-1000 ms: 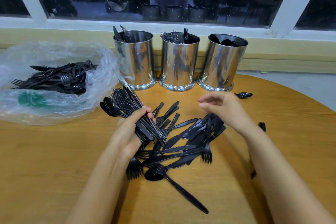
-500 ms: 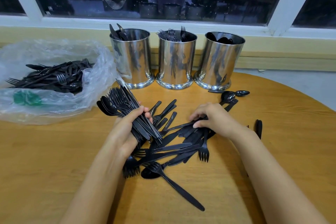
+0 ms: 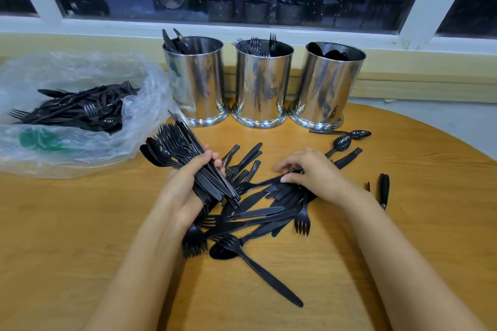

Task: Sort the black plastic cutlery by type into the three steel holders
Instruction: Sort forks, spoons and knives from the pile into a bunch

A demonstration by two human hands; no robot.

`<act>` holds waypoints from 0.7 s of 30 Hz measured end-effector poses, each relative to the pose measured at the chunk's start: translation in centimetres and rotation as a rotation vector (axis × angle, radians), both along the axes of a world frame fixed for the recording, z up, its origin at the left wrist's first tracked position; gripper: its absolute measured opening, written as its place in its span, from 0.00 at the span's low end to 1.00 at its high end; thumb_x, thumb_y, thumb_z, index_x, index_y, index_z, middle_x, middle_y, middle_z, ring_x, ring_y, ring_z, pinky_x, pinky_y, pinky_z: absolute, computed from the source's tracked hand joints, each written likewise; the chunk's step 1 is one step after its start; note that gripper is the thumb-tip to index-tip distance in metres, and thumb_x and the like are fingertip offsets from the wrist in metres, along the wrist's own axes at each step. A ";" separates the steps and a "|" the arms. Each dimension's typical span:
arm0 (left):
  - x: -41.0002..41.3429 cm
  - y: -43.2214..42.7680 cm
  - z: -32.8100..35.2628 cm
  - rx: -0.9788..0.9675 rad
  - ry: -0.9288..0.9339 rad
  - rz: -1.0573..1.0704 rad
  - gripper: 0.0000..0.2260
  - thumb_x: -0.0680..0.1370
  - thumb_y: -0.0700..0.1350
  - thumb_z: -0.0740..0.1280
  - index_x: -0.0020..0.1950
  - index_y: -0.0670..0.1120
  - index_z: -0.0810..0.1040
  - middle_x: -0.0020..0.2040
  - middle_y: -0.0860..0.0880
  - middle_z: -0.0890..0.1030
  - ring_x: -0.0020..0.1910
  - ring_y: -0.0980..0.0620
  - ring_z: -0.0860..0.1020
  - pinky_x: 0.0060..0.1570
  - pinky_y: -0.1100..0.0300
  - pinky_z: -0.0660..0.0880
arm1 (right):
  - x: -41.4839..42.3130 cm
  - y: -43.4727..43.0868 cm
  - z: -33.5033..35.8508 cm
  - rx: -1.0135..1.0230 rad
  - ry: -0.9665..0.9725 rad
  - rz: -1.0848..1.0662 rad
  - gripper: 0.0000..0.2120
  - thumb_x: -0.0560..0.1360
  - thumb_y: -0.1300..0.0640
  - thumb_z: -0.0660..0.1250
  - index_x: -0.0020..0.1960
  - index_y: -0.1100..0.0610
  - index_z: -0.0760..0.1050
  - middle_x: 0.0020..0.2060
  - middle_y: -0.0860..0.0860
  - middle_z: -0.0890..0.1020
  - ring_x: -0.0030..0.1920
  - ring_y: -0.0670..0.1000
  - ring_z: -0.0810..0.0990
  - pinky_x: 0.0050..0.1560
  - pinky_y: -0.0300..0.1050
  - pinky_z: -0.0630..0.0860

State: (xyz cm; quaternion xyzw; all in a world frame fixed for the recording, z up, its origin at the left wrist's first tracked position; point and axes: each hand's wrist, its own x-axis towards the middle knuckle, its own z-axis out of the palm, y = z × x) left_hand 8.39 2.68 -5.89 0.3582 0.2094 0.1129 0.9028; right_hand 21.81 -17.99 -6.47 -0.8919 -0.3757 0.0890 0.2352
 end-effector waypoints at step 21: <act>0.2 -1.3 -0.2 0.132 0.011 0.005 0.14 0.72 0.52 0.67 0.46 0.41 0.79 0.40 0.46 0.83 0.40 0.49 0.83 0.44 0.52 0.79 | -7.9 6.4 2.5 0.718 0.414 -0.194 0.03 0.75 0.63 0.70 0.47 0.58 0.81 0.31 0.48 0.81 0.29 0.45 0.79 0.32 0.34 0.76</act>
